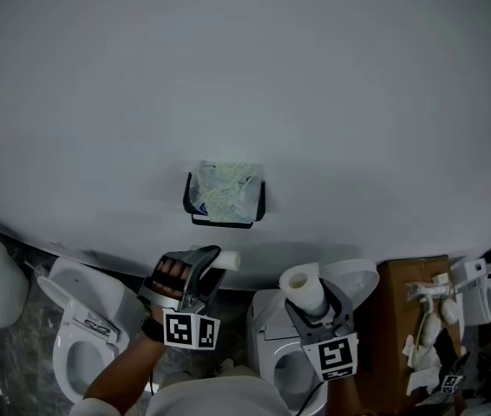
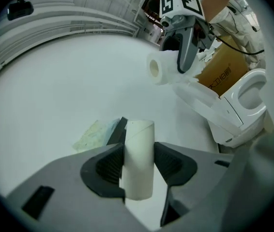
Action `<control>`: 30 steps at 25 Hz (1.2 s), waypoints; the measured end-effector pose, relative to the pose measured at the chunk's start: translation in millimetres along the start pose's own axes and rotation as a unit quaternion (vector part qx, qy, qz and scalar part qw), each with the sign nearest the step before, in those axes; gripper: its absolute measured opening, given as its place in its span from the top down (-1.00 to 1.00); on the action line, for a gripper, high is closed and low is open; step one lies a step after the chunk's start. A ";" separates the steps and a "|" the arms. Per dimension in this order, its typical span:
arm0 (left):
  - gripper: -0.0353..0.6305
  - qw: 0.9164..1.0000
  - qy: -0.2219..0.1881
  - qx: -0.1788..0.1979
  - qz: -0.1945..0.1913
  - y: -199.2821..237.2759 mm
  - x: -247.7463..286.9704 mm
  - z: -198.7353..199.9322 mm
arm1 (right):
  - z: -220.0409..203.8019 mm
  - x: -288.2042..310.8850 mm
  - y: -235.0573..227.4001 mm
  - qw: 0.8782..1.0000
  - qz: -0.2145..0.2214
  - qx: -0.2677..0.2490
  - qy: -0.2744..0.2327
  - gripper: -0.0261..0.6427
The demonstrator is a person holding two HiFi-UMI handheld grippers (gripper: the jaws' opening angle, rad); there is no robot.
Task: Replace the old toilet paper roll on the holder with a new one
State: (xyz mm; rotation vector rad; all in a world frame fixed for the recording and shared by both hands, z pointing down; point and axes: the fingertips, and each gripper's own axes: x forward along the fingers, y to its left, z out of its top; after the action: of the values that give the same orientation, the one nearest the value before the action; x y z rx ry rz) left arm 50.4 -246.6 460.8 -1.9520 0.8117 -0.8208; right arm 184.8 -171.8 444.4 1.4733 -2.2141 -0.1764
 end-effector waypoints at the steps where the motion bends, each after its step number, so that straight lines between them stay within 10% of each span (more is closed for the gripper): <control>1: 0.30 1.000 0.009 -0.012 0.004 2.3 -9.0 -10.6 | 4.0 7.7 1.8 1.000 0.002 -0.012 0.002 -0.01; 19: 0.30 0.976 0.084 -0.187 0.076 19.2 -113.9 -126.5 | 12.7 115.2 6.6 0.983 0.003 -0.163 0.079 -0.01; 30: 0.30 0.960 0.099 -0.229 0.124 27.5 -157.0 -150.4 | 9.8 152.0 3.7 0.963 -0.025 -0.242 0.115 -0.01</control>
State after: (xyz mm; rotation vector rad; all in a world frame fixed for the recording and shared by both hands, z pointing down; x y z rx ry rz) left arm -164.3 -202.8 463.8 -2.1206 1.4403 -0.7291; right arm 129.9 -308.2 484.5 1.2064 -1.7858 -0.4980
